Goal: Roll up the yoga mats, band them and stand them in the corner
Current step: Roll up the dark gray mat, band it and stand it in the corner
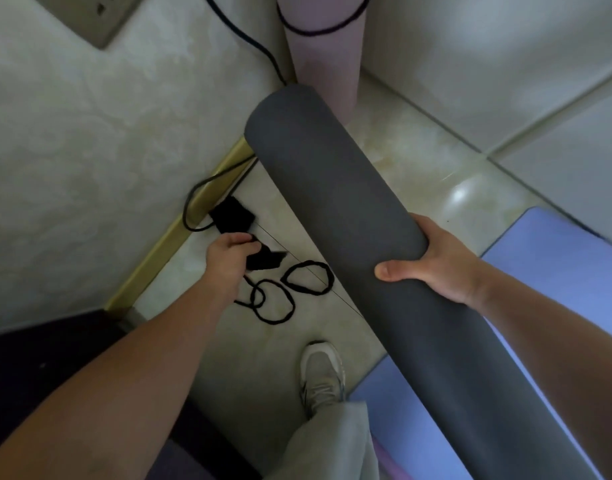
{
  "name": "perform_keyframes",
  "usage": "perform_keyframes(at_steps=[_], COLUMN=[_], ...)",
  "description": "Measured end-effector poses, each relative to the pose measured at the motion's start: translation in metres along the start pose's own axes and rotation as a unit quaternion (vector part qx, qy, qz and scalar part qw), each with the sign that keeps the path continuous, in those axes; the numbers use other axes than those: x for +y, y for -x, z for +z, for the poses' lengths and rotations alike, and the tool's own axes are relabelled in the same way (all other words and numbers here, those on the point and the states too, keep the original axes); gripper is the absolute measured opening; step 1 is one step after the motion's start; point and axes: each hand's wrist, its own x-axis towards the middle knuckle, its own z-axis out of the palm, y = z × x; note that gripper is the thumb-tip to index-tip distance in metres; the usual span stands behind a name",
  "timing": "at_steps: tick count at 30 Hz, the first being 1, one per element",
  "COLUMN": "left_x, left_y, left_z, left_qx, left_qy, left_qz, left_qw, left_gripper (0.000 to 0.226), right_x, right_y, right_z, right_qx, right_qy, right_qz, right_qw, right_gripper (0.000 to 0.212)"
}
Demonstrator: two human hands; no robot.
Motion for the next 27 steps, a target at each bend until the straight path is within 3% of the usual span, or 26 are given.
perform_keyframes(at_steps=[8, 11, 14, 20, 27], left_x=[0.039, 0.043, 0.036, -0.002, -0.078], left_y=[0.128, 0.184, 0.241, 0.345, 0.415], left_z=[0.03, 0.057, 0.086, 0.156, 0.238], left_qx=[-0.14, -0.189, -0.247, -0.371, -0.45], left_qy=[-0.055, -0.088, -0.116, -0.186, -0.307], left_qz=[0.014, 0.019, 0.023, 0.039, 0.063], left_qw=[0.988, 0.978, 0.962, 0.909, 0.836], left_gripper=[0.043, 0.037, 0.027, 0.026, 0.053], right_x=[0.014, 0.036, 0.068, 0.154, 0.265], right_y=[0.109, 0.162, 0.221, 0.334, 0.423], right_z=[-0.047, -0.075, -0.103, -0.151, -0.186], right_qx=[0.029, 0.057, 0.086, 0.149, 0.202], right_qy=[-0.024, -0.024, -0.032, -0.058, -0.097], right_qz=[0.003, 0.01, 0.024, 0.049, 0.099], right_qw=[0.999, 0.998, 0.995, 0.986, 0.969], right_gripper=[0.109, 0.104, 0.121, 0.124, 0.122])
